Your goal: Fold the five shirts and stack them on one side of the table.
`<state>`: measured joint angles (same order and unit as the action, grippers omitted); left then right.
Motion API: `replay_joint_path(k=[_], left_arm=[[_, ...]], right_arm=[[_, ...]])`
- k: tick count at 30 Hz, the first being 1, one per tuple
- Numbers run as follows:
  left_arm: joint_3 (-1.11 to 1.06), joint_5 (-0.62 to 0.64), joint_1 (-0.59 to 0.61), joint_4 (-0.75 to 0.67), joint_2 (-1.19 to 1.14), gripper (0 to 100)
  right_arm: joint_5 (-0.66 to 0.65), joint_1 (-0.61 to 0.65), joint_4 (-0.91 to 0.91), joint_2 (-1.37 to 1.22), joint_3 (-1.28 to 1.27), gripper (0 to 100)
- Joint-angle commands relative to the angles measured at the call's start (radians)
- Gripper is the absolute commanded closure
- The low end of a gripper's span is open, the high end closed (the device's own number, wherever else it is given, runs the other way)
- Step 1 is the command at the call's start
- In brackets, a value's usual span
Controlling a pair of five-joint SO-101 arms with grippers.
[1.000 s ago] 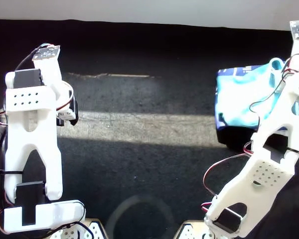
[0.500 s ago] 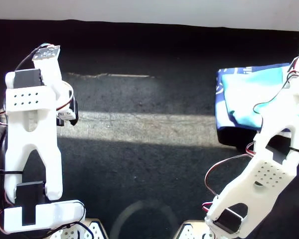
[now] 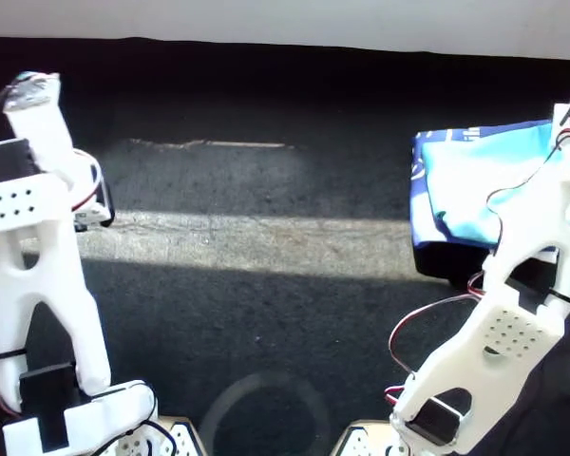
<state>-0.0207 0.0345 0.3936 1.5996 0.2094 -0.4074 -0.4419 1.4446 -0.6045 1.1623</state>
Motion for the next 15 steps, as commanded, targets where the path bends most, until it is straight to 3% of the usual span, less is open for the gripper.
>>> replay_joint_path(k=[1,3,8,15], left_arm=[[0.031,0.0,0.025,-0.009,0.038,89],[0.03,0.0,0.025,-0.009,0.038,89],[0.033,0.0,0.025,-0.009,0.038,89],[0.031,0.0,0.025,-0.005,0.038,89]], right_arm=[[0.012,0.061,-0.021,0.007,-0.048,91.1],[0.012,0.081,-0.079,0.007,-0.09,99.5],[0.014,0.091,-0.213,0.007,-0.214,99.2],[0.012,0.015,-0.42,0.005,-0.421,99.2]])
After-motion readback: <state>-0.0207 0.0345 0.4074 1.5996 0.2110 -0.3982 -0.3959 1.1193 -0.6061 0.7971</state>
